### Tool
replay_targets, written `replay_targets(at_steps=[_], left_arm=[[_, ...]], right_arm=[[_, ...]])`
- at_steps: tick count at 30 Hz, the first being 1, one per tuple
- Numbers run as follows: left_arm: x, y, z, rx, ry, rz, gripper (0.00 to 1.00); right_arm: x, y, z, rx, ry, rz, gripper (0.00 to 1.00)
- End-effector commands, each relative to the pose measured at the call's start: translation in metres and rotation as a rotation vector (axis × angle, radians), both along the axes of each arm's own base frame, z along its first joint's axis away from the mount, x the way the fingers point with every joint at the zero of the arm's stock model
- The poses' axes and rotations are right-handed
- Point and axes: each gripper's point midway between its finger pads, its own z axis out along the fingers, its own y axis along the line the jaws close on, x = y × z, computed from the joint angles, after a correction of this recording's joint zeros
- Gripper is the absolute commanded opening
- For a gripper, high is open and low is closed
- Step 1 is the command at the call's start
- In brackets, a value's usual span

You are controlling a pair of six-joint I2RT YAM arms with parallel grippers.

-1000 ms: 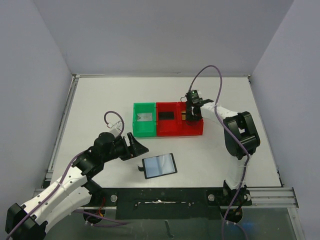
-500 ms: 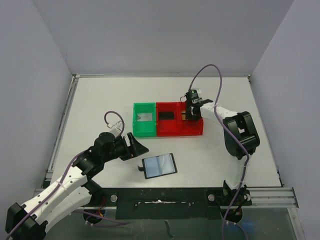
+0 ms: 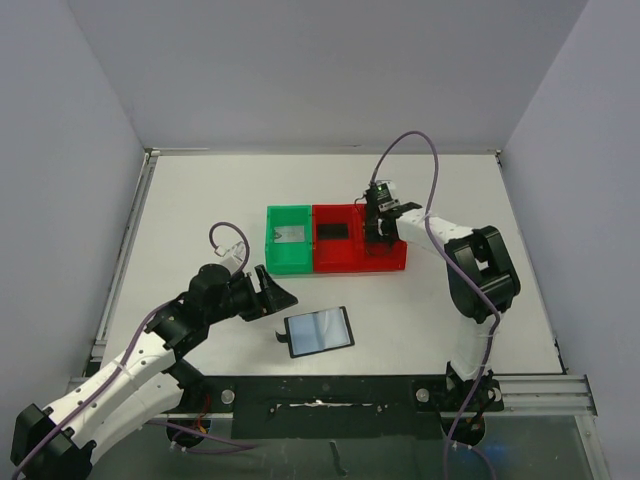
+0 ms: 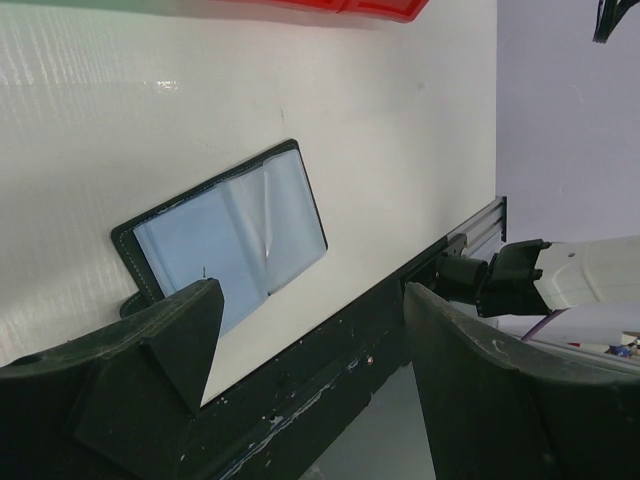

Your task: Take the credit cards out of the card holder

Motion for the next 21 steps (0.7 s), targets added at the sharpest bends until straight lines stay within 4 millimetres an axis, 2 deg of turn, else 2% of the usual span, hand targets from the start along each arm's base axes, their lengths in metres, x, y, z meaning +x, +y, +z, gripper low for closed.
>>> replay_targets(at_steps=[1,8,17,21], left_arm=[[0.006,-0.005,0.018,-0.045,-0.058,-0.011,0.71],[0.004,-0.004,0.018,-0.047,-0.058,-0.009,0.71],[0.003,-0.003,0.018,-0.044,-0.057,-0.009,0.71],[0.003,-0.003,0.017,-0.041,-0.054,-0.007,0.71]], right_arm=[[0.005,0.005,0.019,0.041,-0.066,-0.012,0.26],[0.005,0.001,0.004,0.041,-0.048,-0.031,0.26],[0.026,-0.012,0.005,0.009,-0.084,-0.06,0.25],[0.029,-0.012,0.003,0.004,-0.083,-0.059,0.25]])
